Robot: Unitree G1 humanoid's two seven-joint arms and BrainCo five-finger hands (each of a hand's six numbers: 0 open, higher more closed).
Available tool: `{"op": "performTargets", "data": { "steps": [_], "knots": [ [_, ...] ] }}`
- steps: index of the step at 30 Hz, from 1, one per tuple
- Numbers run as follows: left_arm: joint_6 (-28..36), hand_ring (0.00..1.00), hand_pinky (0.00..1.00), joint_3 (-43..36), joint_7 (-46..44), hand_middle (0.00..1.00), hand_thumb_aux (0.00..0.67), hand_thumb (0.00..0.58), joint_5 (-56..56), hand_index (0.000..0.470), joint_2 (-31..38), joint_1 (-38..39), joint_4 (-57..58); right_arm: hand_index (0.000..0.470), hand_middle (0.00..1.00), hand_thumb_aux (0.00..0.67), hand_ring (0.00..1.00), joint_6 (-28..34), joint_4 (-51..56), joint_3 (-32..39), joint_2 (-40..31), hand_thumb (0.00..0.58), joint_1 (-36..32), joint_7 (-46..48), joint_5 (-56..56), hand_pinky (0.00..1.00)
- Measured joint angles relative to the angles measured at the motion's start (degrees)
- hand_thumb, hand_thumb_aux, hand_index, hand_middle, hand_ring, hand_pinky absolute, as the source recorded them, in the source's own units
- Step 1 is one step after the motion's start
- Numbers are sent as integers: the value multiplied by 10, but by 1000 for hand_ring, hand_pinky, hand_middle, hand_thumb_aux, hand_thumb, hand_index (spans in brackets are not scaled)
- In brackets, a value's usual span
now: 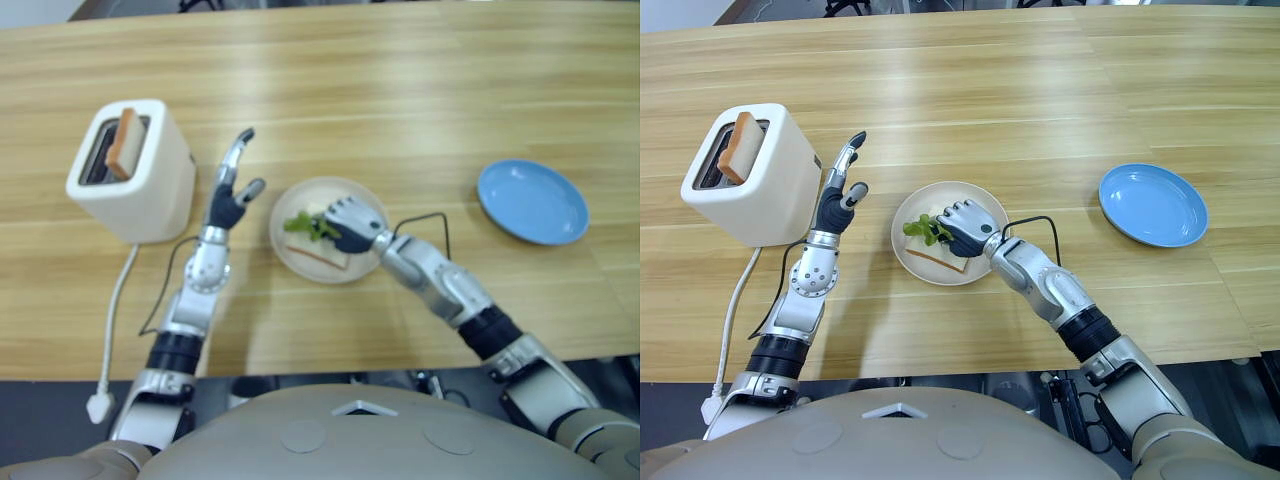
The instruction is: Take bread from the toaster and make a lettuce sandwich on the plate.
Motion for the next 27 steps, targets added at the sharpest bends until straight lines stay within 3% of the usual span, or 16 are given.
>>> {"op": "performTargets", "data": {
  "steps": [6, 8, 9, 12, 18, 19, 20, 21, 22, 23, 24, 27],
  "knots": [
    [0, 0, 0, 0, 1, 0, 0, 0, 1, 0, -3, 2, 0, 460, 1000, 670, 1000, 4, -3, 1, 5, 580, -3, 1, -1, 1000],
    [0, 0, 0, -1, 1, 0, 0, 0, 1, 0, -4, 2, 0, 395, 1000, 575, 1000, 5, 12, 3, 5, 568, -5, 1, -4, 1000],
    [0, 0, 0, -1, 1, 0, 0, 0, 1, 0, -4, 3, 0, 391, 1000, 570, 1000, 6, 23, 3, 3, 567, -6, 1, -8, 1000],
    [0, 0, 0, -1, 1, 0, 0, 0, 1, 0, -5, 4, 0, 460, 1000, 670, 1000, 7, 58, 4, -5, 580, -15, -2, -15, 1000],
    [0, 0, 0, -1, 1, 0, 0, 0, 1, 0, -5, 5, 0, 460, 1000, 670, 1000, 4, 96, 3, -30, 580, -27, -20, -28, 1000],
    [0, 0, 0, -1, 1, 0, 0, 0, 1, 0, -5, 6, 0, 393, 1000, 573, 1000, 4, 101, 3, -35, 568, -31, -24, -31, 1000],
    [0, 0, 0, -1, 1, 0, 0, 0, 1, 0, -5, 6, 0, 308, 980, 449, 980, 4, 104, 3, -38, 517, -34, -24, -33, 980],
    [0, 0, 0, -1, 1, 0, 0, 0, 1, 0, -5, 6, 0, 240, 886, 349, 886, 4, 107, 3, -42, 447, -37, -24, -36, 886],
    [0, 0, 0, -1, 1, 0, 0, 0, 1, 0, -5, 7, 0, 106, 839, 155, 839, 4, 108, 3, -46, 237, -37, -25, -37, 839],
    [0, 0, 0, -1, 1, 0, 0, 0, 1, 0, -5, 7, 0, 106, 839, 155, 839, 4, 108, 3, -48, 237, -37, -25, -37, 839],
    [0, 0, 0, -1, 0, 0, 0, 0, 1, 0, -5, 8, 0, 0, 784, 0, 784, 5, 106, 2, -51, 0, -37, -25, -36, 784],
    [0, 0, 0, -1, 0, 0, 0, 0, 1, 0, -5, 8, 0, 0, 784, 0, 784, 4, 99, -3, -59, 0, -32, -19, -32, 784]
  ]
}}
